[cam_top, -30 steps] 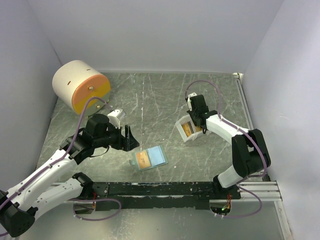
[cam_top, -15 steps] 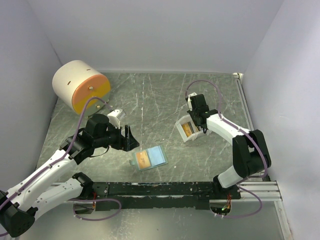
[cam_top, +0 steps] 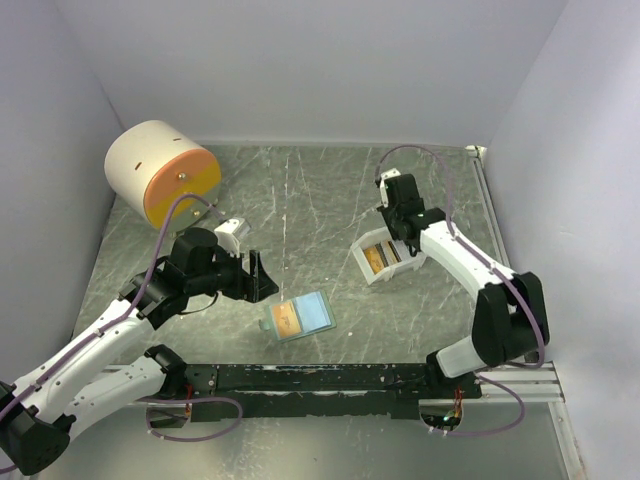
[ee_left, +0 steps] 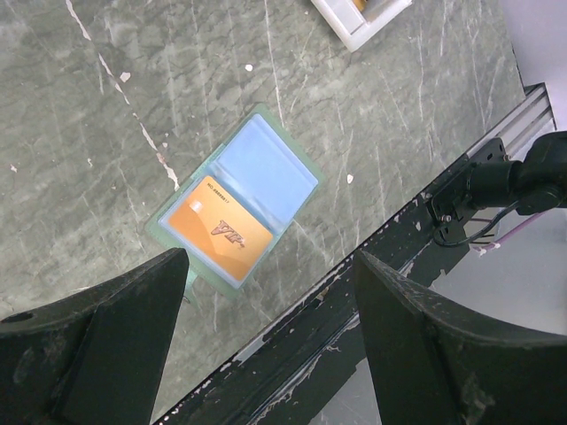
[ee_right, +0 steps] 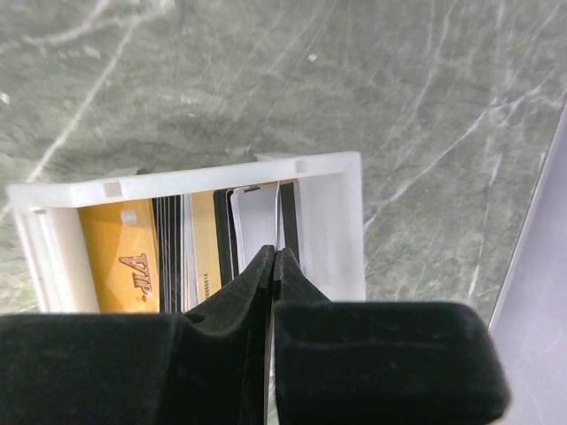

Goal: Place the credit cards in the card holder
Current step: Pick up the credit card from the storage box.

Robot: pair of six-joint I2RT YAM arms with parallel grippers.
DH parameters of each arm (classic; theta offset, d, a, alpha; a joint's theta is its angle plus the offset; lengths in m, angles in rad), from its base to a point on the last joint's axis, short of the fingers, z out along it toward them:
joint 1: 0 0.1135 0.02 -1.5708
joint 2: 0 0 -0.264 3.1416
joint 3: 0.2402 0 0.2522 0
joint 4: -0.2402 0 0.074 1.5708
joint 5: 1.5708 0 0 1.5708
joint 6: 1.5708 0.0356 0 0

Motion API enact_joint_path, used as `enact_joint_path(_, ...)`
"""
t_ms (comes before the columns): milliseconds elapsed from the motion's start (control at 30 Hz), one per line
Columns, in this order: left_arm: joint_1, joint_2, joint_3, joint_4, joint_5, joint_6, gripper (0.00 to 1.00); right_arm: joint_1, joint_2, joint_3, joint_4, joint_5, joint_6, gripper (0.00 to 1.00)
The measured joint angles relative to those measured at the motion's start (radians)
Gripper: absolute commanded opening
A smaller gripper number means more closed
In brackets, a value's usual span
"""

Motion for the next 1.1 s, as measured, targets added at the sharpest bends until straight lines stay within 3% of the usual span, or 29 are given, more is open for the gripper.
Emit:
enact_joint_path(400, 0.005, 0.003, -0.004, 0.007, -0.002, -0.018, 0.80, 0.016, -0.206, 0.080, -0.107, -0.093, 0.062, 0.00)
enact_joint_path(633, 0.005, 0.004, -0.031, 0.080, 0.060, -0.127, 0.78, 0.124, -0.319, 0.066, -0.093, -0.218, 0.165, 0.00)
enact_joint_path(900, 0.005, 0.006, -0.087, 0.276, 0.151, -0.339, 0.70, 0.247, -0.432, -0.097, 0.122, -0.445, 0.375, 0.00)
enact_joint_path(1100, 0.005, 0.003, -0.144, 0.438, 0.174, -0.492, 0.77, 0.270, -0.498, -0.246, 0.352, -0.583, 0.571, 0.00)
